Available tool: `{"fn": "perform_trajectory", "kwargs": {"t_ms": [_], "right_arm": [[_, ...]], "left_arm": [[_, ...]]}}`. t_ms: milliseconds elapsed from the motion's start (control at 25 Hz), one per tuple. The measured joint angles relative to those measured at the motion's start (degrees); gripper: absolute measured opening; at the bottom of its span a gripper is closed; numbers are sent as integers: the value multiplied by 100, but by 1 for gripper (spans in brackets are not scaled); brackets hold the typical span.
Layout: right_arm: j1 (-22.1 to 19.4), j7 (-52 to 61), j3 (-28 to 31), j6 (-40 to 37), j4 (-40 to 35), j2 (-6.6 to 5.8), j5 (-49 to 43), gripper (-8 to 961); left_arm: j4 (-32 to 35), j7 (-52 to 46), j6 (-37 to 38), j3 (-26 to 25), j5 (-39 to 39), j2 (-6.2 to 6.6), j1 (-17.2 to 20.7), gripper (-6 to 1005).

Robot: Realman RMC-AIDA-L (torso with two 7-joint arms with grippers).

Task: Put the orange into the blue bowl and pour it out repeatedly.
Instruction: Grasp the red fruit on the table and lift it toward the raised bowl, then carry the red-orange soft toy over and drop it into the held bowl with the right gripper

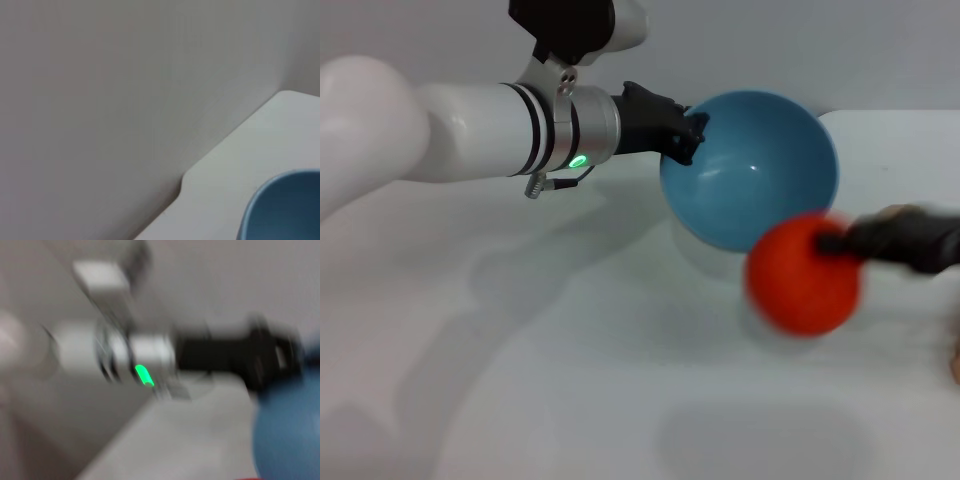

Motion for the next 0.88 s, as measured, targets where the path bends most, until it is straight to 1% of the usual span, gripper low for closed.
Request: {"fn": "perform_trajectory", "kwargs": {"t_ms": [120,240,320,360,480,600,680,760,880], "right_arm": [[-264,33,456,-512,-435,-165,1064,51],[-321,35,968,-772,-512,-281,1598,39],[-334,-38,1305,-751,-418,-299,1671,34],[-338,-91,1378,-711,-371,-301,1673,31],[-314,-380,1386,-548,-30,-308,1580,28],[-190,-533,1338,-366,242,-282,1168,28],[-55,-556,1329,-187,366,-234,730,27],[90,-560,1324,41,416,-135,264,27],[236,-558,1313,319,378,3,-197,27]], "left_arm": [[35,-1,78,59,-5,-6,-25,-2],[52,-55,150,176,-4,-8,-72,-2],[130,-115,213,386,-4,-17,-103,-2],[182,-139,229,507,-4,-19,-115,-2],[268,-168,221,691,-5,-25,-121,-2],[275,-186,202,725,-4,-30,-125,-1],[276,-200,188,726,-3,-30,-128,-1],[277,-204,162,720,-3,-25,-128,-1],[263,-205,152,702,-3,-16,-131,-1]]}}
